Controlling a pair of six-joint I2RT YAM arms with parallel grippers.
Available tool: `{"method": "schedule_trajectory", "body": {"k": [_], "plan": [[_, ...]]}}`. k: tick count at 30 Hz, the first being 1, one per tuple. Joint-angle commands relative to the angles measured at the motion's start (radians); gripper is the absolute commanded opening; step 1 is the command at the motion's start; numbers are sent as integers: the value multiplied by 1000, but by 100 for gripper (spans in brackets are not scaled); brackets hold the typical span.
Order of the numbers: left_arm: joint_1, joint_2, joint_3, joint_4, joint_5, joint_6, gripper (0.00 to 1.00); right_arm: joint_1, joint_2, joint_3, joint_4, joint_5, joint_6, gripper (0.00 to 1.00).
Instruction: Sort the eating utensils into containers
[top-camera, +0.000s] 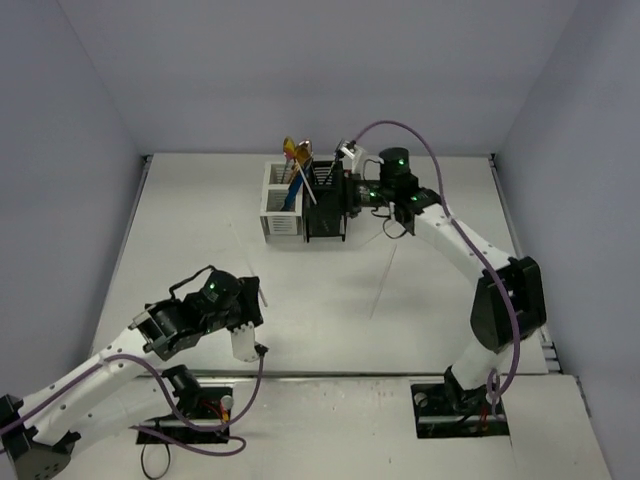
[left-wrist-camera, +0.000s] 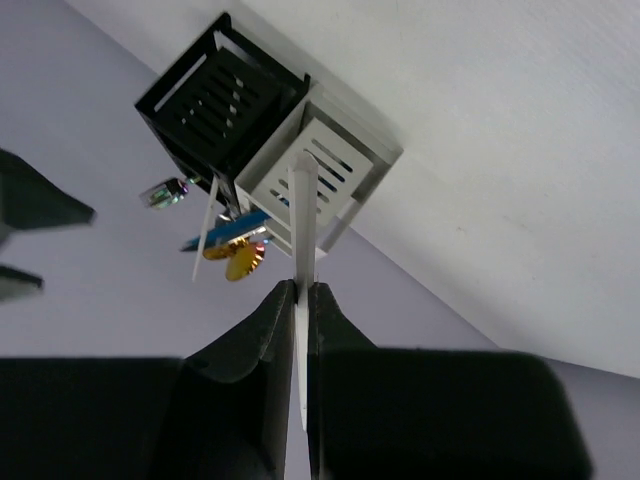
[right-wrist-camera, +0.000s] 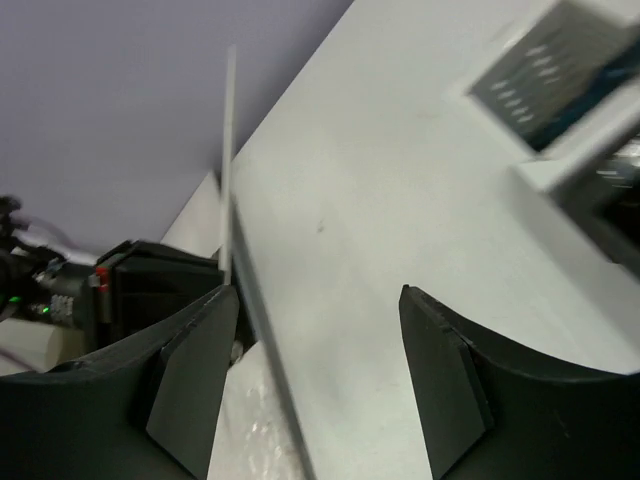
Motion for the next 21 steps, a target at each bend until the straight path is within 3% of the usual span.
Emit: {"method": "schedule_trajectory", "body": {"k": [1, 13, 17, 21], "plan": [[-54, 29, 22, 122, 80, 410, 0, 118, 86, 129, 67, -125, 80, 65], [-117, 72, 57, 149, 127, 446, 0, 198, 260, 284, 68, -146, 139, 68], [-123, 74, 62, 148, 133, 451, 0, 205, 284, 302, 68, -157, 131, 50], [-123, 79, 63, 149, 130, 456, 0, 212, 289, 307, 67, -170, 126, 9]]}}
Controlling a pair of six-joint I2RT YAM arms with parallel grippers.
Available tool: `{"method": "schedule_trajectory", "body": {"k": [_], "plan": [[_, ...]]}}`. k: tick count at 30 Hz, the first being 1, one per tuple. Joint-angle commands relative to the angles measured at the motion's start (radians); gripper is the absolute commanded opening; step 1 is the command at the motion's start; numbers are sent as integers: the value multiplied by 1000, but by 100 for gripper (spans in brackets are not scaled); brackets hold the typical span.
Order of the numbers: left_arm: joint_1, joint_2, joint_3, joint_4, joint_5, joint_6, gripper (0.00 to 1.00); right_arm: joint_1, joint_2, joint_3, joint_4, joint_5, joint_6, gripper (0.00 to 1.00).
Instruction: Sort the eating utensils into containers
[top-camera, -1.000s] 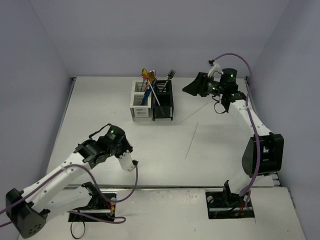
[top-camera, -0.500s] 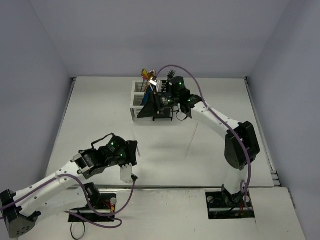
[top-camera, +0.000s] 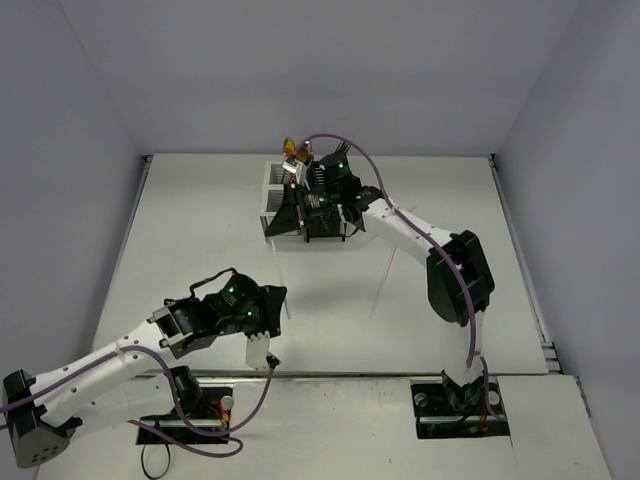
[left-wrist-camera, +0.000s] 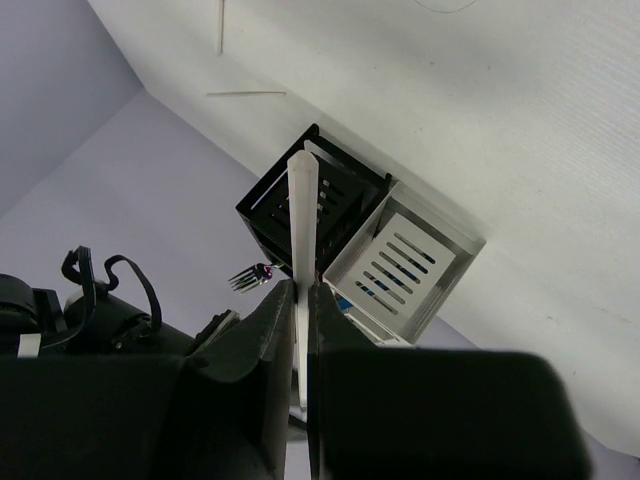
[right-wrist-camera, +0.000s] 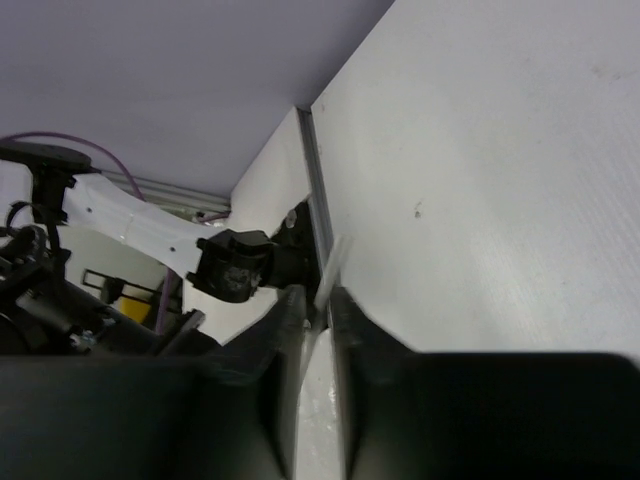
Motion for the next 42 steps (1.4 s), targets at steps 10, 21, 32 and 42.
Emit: {"method": "schedule_trajectory", "body": {"k": [10, 21, 32, 42], "plan": [[-5, -52, -6, 189, -43, 186, 94, -96, -106, 28, 59, -52, -7, 0], [-10, 101, 292, 52, -299, -946, 94, -428, -260, 150, 60, 325, -175, 0], [356, 292, 499, -188, 119, -1915, 94, -362, -258, 126, 63, 665, -322, 0], [507, 315, 405, -157, 264, -2071, 94, -266, -156, 161, 94, 832, -421, 0]]}}
